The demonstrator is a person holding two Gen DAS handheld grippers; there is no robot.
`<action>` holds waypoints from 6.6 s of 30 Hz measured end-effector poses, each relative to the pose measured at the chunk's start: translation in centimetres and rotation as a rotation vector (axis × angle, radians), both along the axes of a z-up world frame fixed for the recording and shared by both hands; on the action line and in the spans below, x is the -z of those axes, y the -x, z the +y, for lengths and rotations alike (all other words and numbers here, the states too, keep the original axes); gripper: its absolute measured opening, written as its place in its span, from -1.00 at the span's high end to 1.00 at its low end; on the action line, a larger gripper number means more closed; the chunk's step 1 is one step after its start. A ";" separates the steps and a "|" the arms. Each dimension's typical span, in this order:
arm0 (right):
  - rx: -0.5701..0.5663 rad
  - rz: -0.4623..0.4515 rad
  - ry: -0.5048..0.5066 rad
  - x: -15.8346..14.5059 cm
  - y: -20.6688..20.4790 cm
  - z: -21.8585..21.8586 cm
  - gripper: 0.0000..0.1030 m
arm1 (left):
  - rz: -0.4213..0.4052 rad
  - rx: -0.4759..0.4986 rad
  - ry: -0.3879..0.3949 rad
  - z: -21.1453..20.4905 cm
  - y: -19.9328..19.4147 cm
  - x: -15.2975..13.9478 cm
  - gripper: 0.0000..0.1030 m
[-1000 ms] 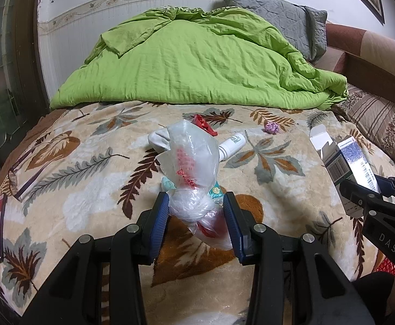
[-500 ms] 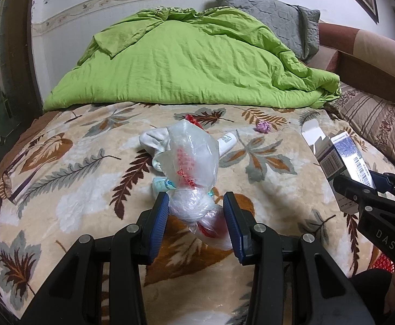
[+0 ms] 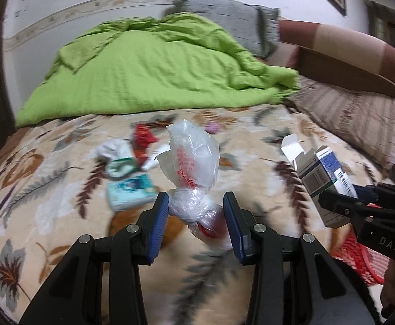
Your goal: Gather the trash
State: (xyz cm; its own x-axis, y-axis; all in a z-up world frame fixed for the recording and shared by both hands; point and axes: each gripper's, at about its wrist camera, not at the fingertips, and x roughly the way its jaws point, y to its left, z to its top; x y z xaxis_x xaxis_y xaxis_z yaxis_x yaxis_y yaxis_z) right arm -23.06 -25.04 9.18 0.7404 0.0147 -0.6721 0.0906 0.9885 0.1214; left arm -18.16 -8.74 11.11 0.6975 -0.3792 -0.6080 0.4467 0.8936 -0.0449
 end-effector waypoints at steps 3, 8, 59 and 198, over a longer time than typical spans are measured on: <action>0.048 0.004 -0.026 -0.1 2.5 -2.4 0.27 | 0.028 0.083 0.023 -1.9 1.5 -0.6 0.22; 0.197 0.029 -0.088 -0.2 8.1 -8.6 0.27 | 0.078 0.219 0.046 -5.6 3.7 -1.4 0.22; 0.065 0.079 -0.156 1.0 3.3 -5.7 -0.02 | 0.306 -0.112 0.044 7.9 -14.5 3.3 -0.48; -0.029 -0.041 -0.082 3.2 -11.8 4.5 0.44 | 0.055 -0.337 -0.107 6.3 -7.2 4.1 0.33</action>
